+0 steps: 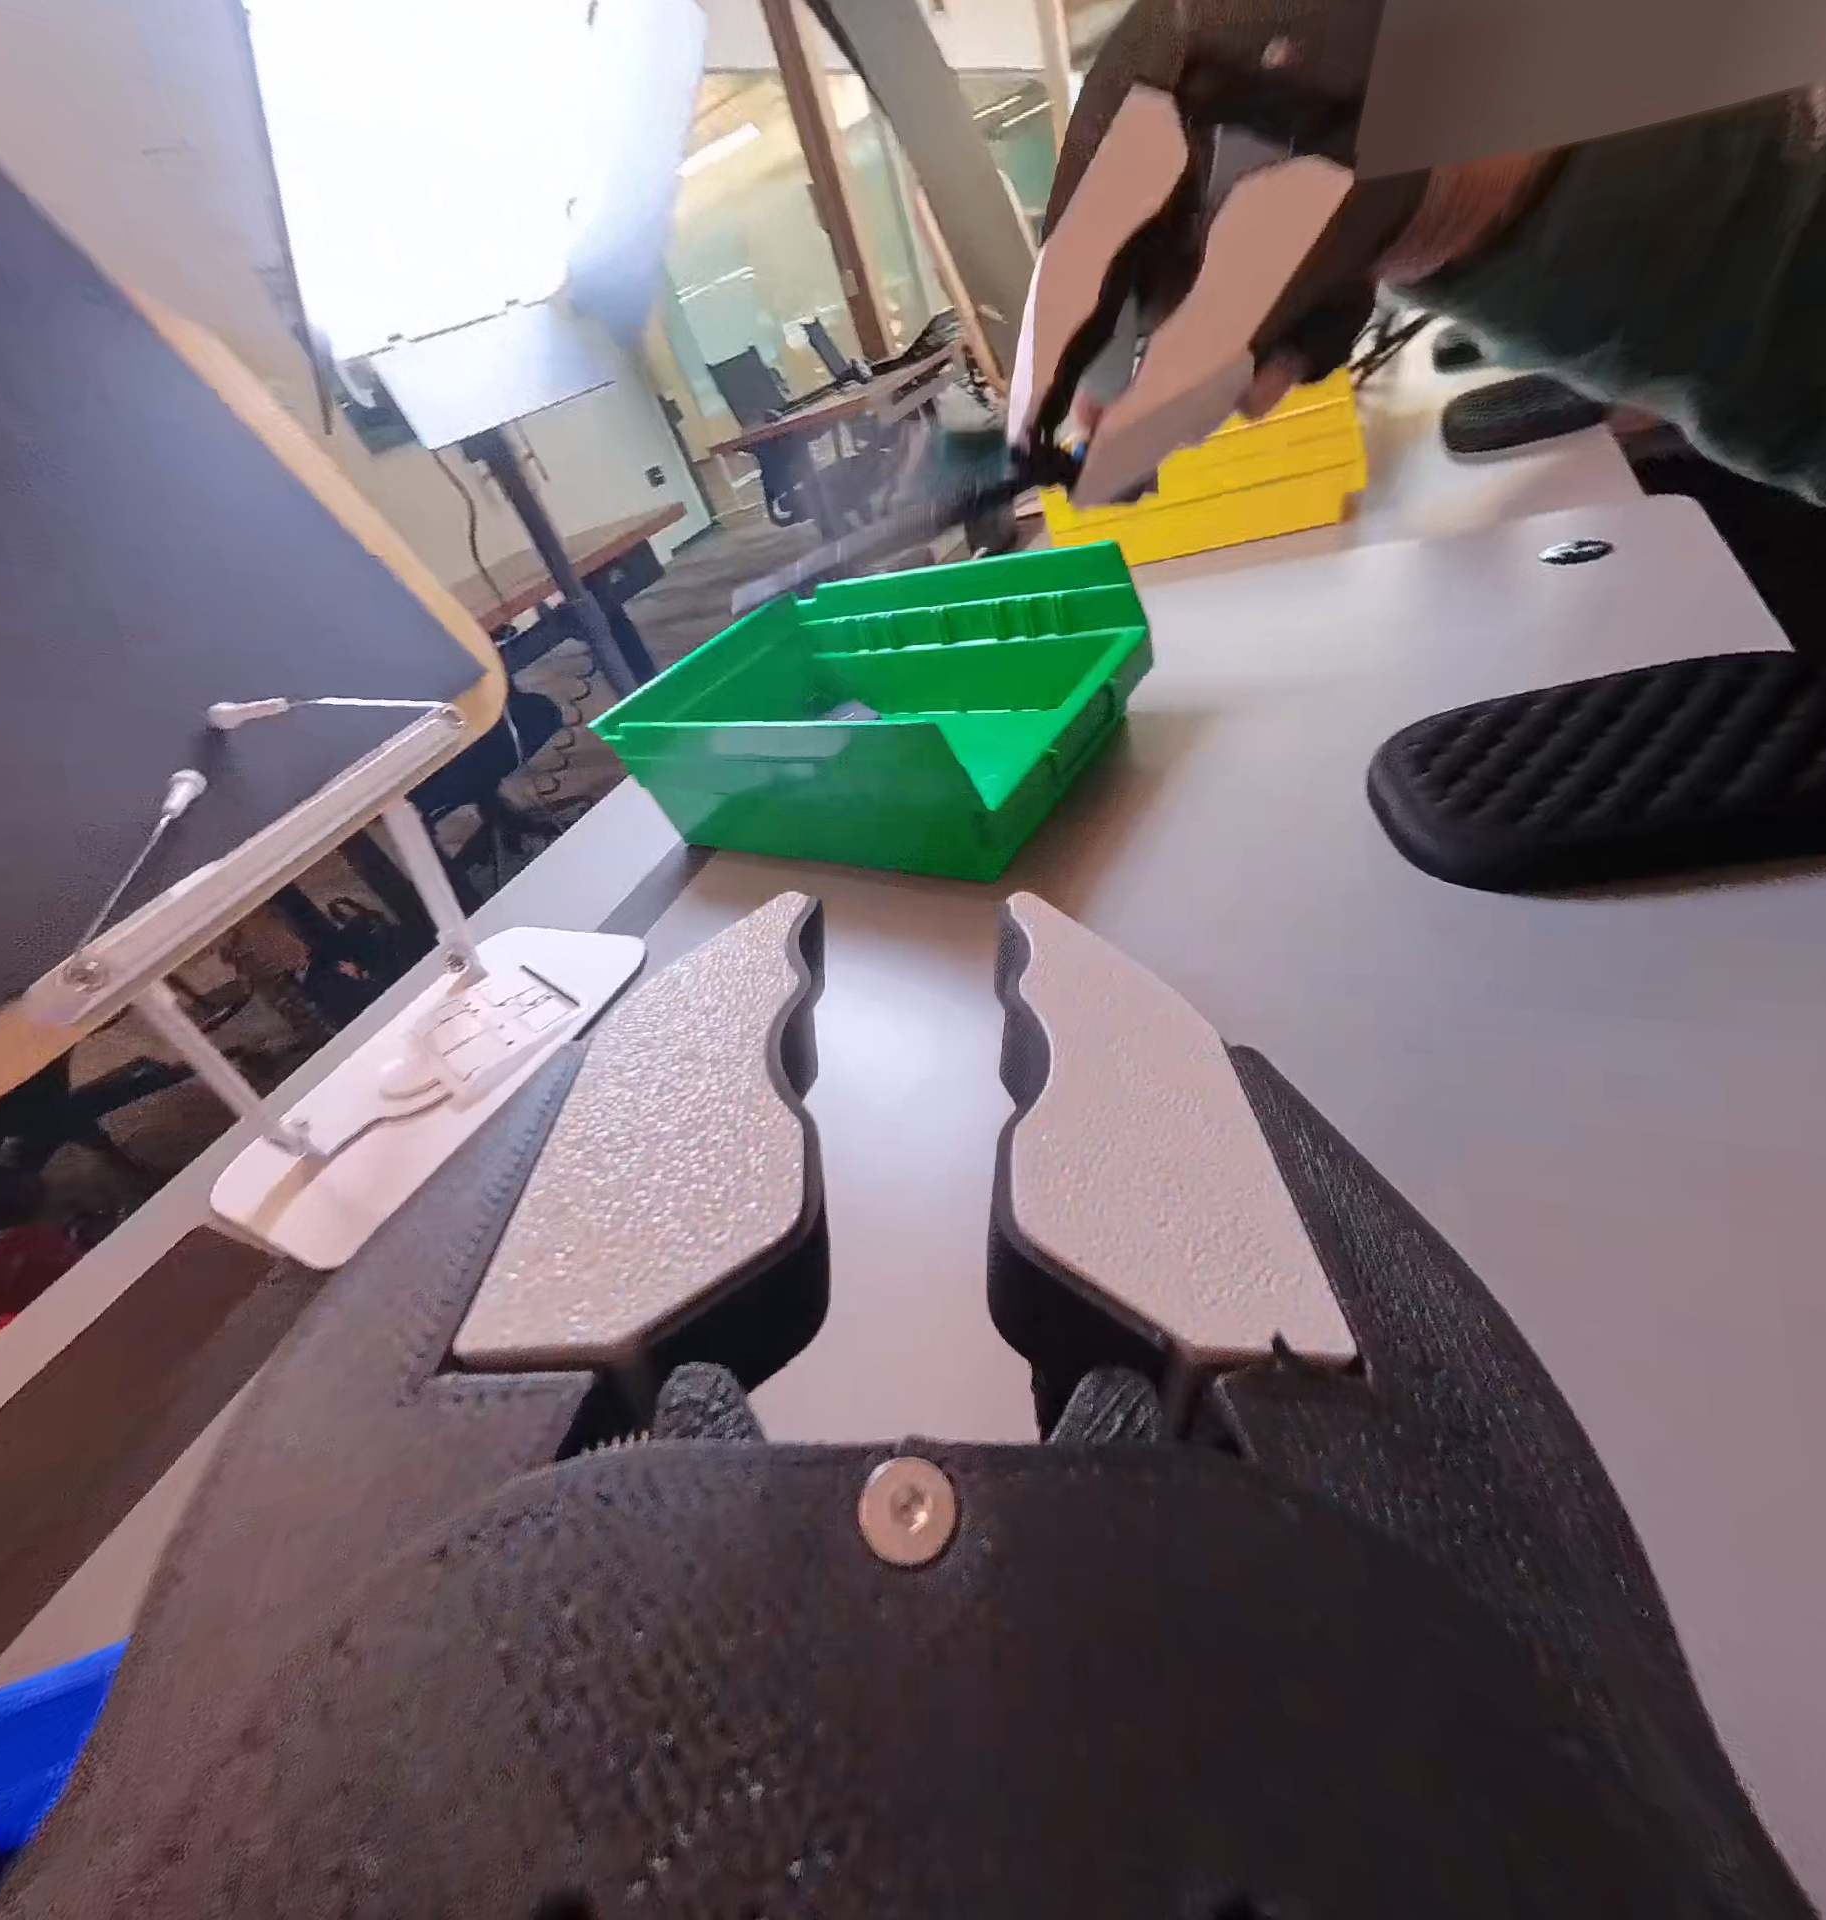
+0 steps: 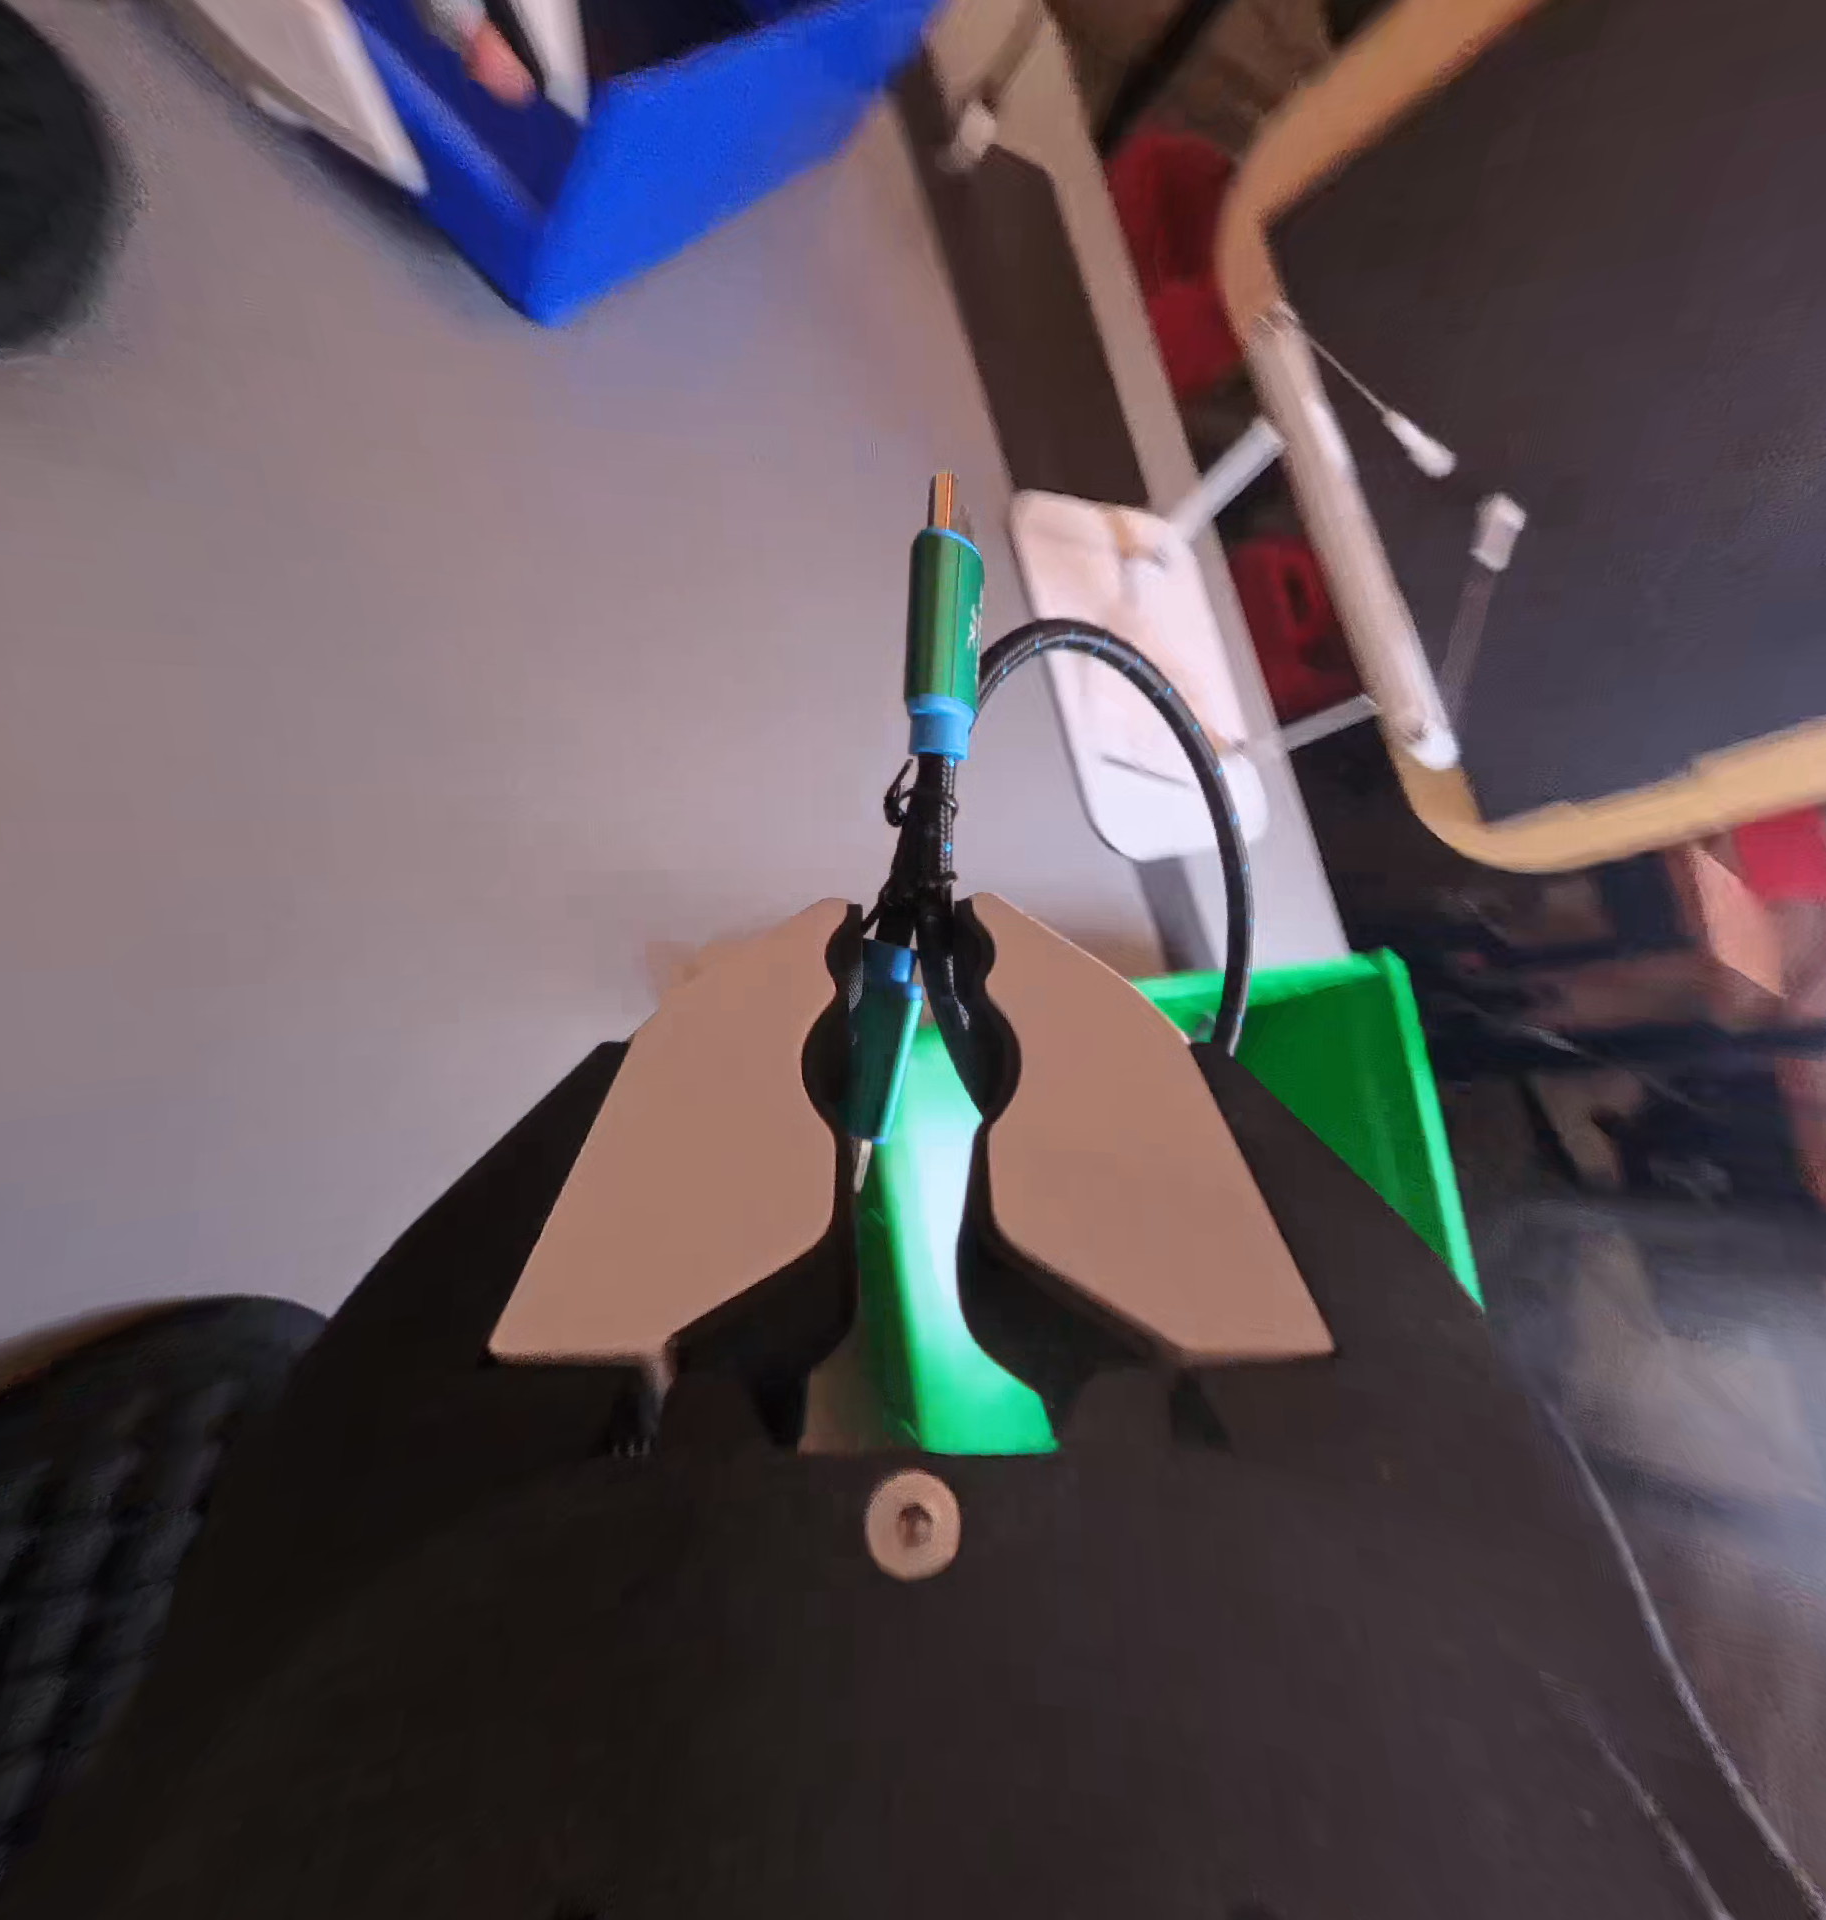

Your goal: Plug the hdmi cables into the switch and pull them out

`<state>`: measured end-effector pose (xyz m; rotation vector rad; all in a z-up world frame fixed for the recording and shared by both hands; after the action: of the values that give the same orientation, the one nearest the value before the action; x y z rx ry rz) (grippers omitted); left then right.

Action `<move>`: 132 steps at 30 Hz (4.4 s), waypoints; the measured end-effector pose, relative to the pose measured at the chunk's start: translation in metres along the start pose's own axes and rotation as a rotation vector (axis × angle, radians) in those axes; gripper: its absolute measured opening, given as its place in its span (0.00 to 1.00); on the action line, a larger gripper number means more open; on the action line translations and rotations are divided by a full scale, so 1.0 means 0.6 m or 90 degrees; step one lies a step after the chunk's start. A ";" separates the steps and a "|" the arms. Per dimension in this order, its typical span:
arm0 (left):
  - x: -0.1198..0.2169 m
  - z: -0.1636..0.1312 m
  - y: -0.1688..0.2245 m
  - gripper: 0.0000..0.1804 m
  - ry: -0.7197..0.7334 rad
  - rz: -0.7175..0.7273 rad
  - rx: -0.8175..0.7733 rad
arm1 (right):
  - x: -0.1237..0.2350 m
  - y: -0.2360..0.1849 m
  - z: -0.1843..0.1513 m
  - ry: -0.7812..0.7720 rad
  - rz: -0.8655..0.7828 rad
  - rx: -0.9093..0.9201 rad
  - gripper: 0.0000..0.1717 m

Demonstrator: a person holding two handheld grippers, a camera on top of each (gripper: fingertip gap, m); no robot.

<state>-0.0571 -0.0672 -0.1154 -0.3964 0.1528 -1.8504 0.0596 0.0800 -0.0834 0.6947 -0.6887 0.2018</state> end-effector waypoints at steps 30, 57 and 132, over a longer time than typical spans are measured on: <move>0.182 -0.009 -0.178 0.16 0.041 0.268 0.167 | -0.047 0.006 -0.122 0.220 -0.080 -0.342 0.27; 0.329 -0.313 -0.507 0.18 -0.460 0.179 0.538 | -0.103 -0.063 -0.132 0.202 0.026 -0.318 0.22; -0.059 0.015 0.132 0.14 0.007 -0.113 -0.271 | -0.069 -0.167 0.045 0.358 -0.037 0.172 0.16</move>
<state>0.0264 -0.0577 -0.1379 -0.7121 0.5397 -1.9919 0.0534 -0.0119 -0.1469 0.8667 -0.1017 0.4219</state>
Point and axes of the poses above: each gripper's, where its closed fingertips meet, x back along the fingers, z out of its top, y = z × x across the jaws, the point moved 2 cm from there along x, back along the fingers, and after that the axes turned 5 degrees about -y, right-handed, at the moved point
